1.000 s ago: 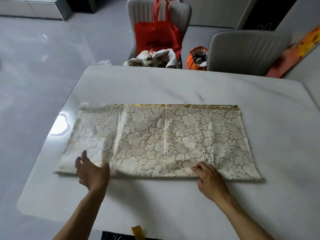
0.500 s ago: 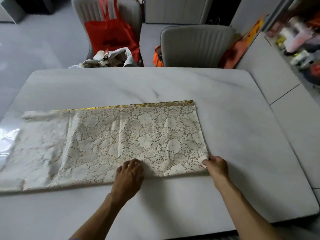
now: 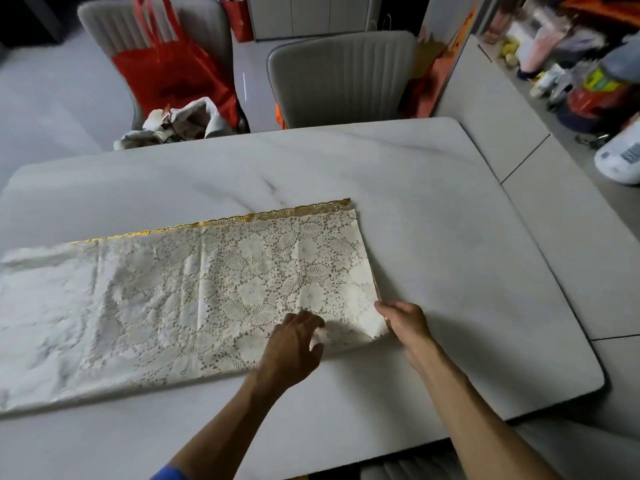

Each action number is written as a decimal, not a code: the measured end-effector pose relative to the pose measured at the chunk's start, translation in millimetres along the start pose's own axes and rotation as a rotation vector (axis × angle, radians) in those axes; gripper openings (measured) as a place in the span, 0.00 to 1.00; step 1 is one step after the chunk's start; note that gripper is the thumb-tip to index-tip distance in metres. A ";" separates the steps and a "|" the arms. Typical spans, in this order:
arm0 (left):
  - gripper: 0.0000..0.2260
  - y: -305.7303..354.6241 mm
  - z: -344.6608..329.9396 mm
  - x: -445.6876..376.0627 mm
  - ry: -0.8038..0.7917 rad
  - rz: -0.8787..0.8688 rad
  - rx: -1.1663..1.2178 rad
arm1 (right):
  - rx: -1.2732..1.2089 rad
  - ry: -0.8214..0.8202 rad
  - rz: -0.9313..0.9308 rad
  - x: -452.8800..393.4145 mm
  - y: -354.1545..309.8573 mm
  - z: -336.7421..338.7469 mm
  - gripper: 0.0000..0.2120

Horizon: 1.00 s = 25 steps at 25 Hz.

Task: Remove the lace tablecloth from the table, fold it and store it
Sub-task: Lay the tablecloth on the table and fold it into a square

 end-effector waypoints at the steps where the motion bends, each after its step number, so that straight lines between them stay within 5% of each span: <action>1: 0.16 1.9 -4.6 0.3 -0.032 -0.016 -0.019 | 0.105 -0.015 0.020 -1.4 0.6 2.5 0.14; 6: 0.14 -7.2 -12.5 10.9 -0.059 -0.022 -0.055 | 0.562 0.086 0.018 1.0 20.2 28.2 0.17; 10: 0.15 -21.5 -7.8 9.7 -0.062 0.012 -0.077 | 0.572 0.103 0.009 1.3 19.1 38.8 0.20; 14: 0.14 -40.0 6.9 -11.4 -0.009 0.030 -0.053 | 0.320 -0.032 0.036 -7.9 6.6 23.7 0.12; 20: 0.12 -71.3 33.2 -58.7 0.037 0.064 -0.080 | 0.345 -0.173 -0.080 -23.7 5.4 24.9 0.07; 25: 0.18 -85.1 52.8 -118.5 0.043 0.083 -0.134 | 0.528 0.056 0.086 -46.4 -30.8 16.3 0.10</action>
Point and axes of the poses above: each hand's wrist, its own x-axis away from the middle knuckle, its own z-axis out of the back of the hand, y = z × x, the point moved 6 cm from there along -x, towards the middle knuckle, and after that the axes turned 8 degrees about -z, right-handed, at the moved point
